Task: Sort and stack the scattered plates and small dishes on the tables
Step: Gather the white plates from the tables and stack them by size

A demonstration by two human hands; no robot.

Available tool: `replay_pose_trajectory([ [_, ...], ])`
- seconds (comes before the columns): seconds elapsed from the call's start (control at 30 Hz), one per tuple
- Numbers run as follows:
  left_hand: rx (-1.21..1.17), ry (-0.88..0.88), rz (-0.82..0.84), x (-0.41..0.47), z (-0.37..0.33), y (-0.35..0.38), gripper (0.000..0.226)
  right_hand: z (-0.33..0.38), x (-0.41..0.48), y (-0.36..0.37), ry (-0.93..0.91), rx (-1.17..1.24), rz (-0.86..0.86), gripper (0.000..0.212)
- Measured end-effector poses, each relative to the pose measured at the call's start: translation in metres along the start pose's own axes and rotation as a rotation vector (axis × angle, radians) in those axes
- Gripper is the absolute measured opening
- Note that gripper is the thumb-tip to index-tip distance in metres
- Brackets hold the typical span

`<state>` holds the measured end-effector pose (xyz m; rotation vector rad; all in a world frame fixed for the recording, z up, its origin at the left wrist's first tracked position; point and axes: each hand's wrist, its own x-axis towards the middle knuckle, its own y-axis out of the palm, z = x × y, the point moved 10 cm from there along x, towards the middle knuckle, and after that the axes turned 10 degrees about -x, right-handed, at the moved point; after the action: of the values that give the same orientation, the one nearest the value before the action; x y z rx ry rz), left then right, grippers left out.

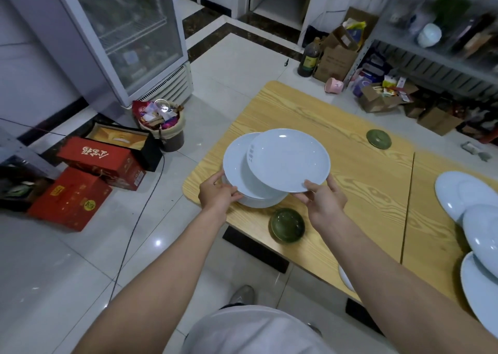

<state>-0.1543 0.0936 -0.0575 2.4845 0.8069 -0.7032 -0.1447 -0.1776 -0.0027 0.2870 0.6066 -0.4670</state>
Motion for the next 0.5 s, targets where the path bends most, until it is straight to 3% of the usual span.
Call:
replay_pose_trajectory([
  [0.33,0.008,-0.019,0.010,0.003,0.006,0.000,0.069,-0.014,0.017,0.015,0.034,-0.214,-0.013,0.074],
  [0.5,0.009,-0.027,0.020,0.003,0.006,0.002,0.068,-0.004,0.024,0.015,-0.024,-0.469,-0.079,0.060],
])
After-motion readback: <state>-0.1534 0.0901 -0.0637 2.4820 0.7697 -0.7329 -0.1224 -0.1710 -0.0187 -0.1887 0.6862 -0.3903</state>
